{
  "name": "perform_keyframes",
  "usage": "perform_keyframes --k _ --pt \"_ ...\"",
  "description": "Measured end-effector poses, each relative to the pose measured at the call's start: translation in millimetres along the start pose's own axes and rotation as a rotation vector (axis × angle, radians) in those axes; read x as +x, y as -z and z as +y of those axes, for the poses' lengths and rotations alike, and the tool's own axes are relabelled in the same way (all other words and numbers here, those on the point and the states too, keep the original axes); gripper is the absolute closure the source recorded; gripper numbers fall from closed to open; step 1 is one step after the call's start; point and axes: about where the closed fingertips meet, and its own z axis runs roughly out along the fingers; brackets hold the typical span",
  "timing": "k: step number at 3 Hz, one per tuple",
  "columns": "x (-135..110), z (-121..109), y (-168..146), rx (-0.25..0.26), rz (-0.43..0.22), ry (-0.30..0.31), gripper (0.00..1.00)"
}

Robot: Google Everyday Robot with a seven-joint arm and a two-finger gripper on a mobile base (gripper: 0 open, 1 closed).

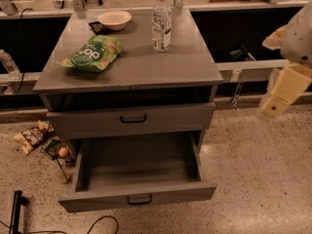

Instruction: Place blue plastic bottle into middle drawer

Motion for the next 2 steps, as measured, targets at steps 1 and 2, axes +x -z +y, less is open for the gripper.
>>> perform_keyframes --k 1,2 --pt "-24 -45 -25 0.034 -0.213 -0.068 0.00" --pt "-64 -110 -56 0.068 -0.518 -0.179 0.00"
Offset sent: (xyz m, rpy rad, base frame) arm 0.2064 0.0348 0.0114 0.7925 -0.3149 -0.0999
